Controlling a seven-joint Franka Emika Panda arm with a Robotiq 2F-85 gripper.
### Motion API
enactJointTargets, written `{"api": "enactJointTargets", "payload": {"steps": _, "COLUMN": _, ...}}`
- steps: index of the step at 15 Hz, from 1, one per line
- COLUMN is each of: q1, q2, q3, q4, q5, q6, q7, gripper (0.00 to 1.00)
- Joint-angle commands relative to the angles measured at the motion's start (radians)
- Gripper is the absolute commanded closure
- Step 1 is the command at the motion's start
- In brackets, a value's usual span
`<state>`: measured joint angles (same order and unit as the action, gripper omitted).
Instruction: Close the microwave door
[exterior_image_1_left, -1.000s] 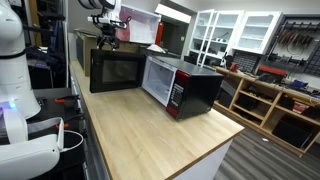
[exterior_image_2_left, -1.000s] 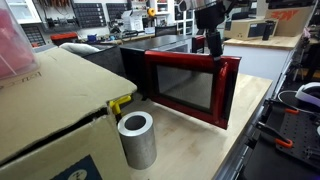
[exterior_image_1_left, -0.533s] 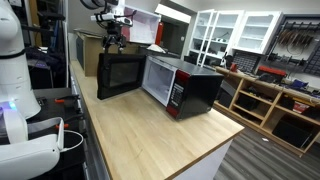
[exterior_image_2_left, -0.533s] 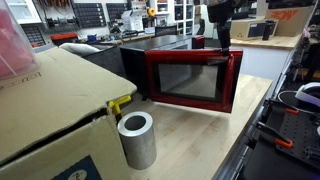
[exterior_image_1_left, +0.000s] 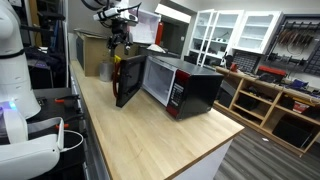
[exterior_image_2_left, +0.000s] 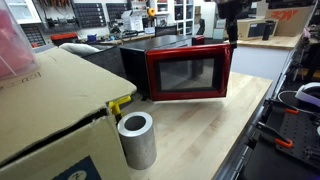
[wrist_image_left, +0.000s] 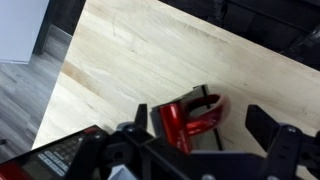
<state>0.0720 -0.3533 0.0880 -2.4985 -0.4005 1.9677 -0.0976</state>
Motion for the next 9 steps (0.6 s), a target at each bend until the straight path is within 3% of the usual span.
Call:
{"api": "enactJointTargets", "payload": {"steps": 1, "q1": 0.047, "q2": -0.053, "q3": -0.007, "q4": 0.001, "q5": 0.127, "q6": -0.010, "q7": -0.055, "gripper": 0.00}}
{"api": "enactJointTargets", "payload": {"steps": 5, "q1": 0.086, "q2": -0.024, "q3": 0.015, "q4": 0.020, "q5": 0.246, "q6": -0.007, "q7": -0.034, "gripper": 0.00}}
{"api": "enactJointTargets", "payload": {"steps": 9, "q1": 0.063, "q2": 0.033, "q3": 0.003, "q4": 0.028, "q5": 0.244, "q6": 0.015, "q7": -0.026, "gripper": 0.00}}
